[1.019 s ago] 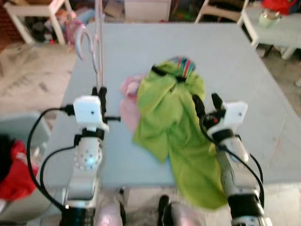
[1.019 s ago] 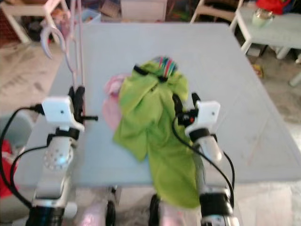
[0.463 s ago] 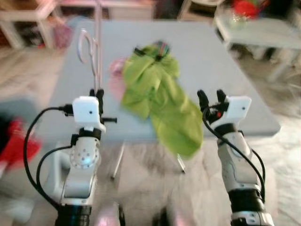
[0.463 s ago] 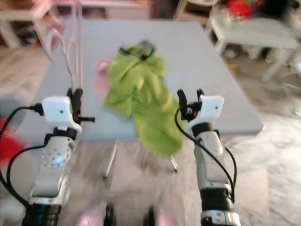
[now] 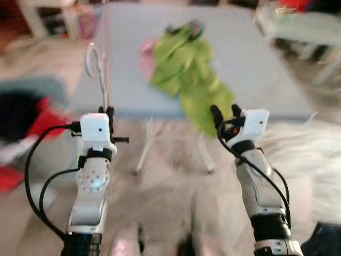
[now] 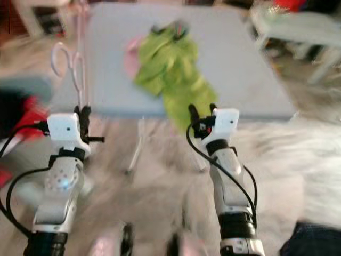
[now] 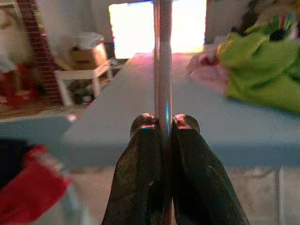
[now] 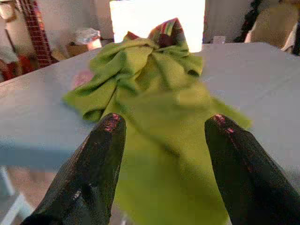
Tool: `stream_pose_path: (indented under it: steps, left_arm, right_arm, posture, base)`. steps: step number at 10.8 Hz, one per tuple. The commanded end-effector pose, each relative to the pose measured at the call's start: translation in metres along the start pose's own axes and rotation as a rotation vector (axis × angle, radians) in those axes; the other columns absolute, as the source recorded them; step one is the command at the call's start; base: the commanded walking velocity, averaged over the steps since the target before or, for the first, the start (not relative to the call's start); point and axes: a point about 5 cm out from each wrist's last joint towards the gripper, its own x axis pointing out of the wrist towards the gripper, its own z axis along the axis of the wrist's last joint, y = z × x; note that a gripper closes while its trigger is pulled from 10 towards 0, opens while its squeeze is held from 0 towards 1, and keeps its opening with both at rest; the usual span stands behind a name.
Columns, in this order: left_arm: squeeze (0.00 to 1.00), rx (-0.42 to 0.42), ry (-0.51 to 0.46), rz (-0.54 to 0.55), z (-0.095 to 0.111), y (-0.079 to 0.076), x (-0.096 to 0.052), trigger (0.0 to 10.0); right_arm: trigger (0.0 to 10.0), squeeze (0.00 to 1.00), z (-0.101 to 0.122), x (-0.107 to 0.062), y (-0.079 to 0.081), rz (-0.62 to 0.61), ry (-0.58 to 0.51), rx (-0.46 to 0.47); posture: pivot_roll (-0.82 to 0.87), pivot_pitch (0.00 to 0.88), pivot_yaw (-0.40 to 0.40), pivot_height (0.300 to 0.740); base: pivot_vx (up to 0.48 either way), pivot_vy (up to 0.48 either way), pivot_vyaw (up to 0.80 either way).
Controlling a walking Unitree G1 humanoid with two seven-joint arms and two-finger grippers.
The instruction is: Hang hanger
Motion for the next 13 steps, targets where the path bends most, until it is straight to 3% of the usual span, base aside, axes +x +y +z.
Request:
stream_pose_path:
  steps: [1, 2, 3, 5, 6, 7, 9, 10, 12, 13]
  left_arm:
    - [0.00, 0.005, 0.004, -0.011, 0.000, -0.005, -0.001, 10.0]
    - [0.00, 0.000, 0.028, -0.043, -0.004, -0.008, -0.003, 10.0]
    - [0.00, 0.011, 0.077, -0.172, -0.015, -0.019, -0.011, 10.0]
    - [0.00, 0.070, 0.049, -0.378, -0.022, -0.029, -0.028, 10.0]
    - [0.00, 0.106, 0.066, -0.547, -0.028, -0.036, -0.039, 10.0]
    - [0.00, 0.126, 0.176, -0.778, -0.045, -0.041, -0.056, 10.0]
    - [0.00, 0.170, 0.257, -0.935, -0.054, -0.036, -0.065, 10.0]
    - [0.00, 0.171, 0.295, -0.975, -0.056, -0.033, -0.067, 10.0]
    - [0.00, 0.193, 0.353, -1.132, -0.061, -0.025, -0.079, 10.0]
    - [0.00, 0.170, 0.386, -1.216, -0.062, -0.028, -0.090, 10.0]
  right_arm:
    - [10.0, 0.00, -0.001, -0.003, -0.006, -0.009, 0.019, -0.004]
    - [10.0, 0.00, 0.000, -0.004, -0.011, -0.034, 0.008, -0.039]
    - [10.0, 0.00, 0.001, -0.004, -0.016, -0.048, 0.013, -0.036]
    - [10.0, 0.00, 0.001, -0.005, -0.020, -0.065, 0.017, -0.058]
    - [10.0, 0.00, 0.001, -0.005, -0.023, -0.073, 0.015, -0.088]
    - [10.0, 0.00, 0.003, -0.004, -0.032, -0.068, 0.020, -0.151]
    - [10.0, 0.00, 0.007, -0.004, -0.056, -0.069, 0.056, -0.246]
    - [10.0, 0.00, 0.008, -0.004, -0.066, -0.011, 0.096, -0.312]
    - [10.0, 0.00, 0.004, -0.021, -0.081, 0.447, 0.285, -0.594]
    - [10.0, 1.00, 0.006, -0.037, -0.088, 0.696, 0.392, -0.635]
  posture:
    - [0.03, 0.151, -0.030, 0.740]
    - [0.03, 0.154, -0.030, 0.740]
    - [0.03, 0.156, -0.031, 0.740]
    - [0.03, 0.160, -0.032, 0.740]
    - [0.03, 0.162, -0.031, 0.740]
    - [0.03, 0.162, -0.031, 0.740]
    - [0.02, 0.166, -0.030, 0.740]
    - [0.03, 0.168, -0.030, 0.740]
    - [0.02, 0.170, -0.024, 0.740]
    - [0.02, 0.170, -0.024, 0.740]
  base:
    - [0.000, 0.000, 0.00]
    - [0.000, 0.000, 0.00]
    - [0.000, 0.000, 0.00]
    - [0.000, 0.000, 0.00]
    - [0.000, 0.000, 0.00]
    - [0.000, 0.000, 0.00]
    - [0.000, 0.000, 0.00]
    - [0.000, 0.000, 0.00]
    - [0.000, 0.000, 0.00]
    - [0.000, 0.000, 0.00]
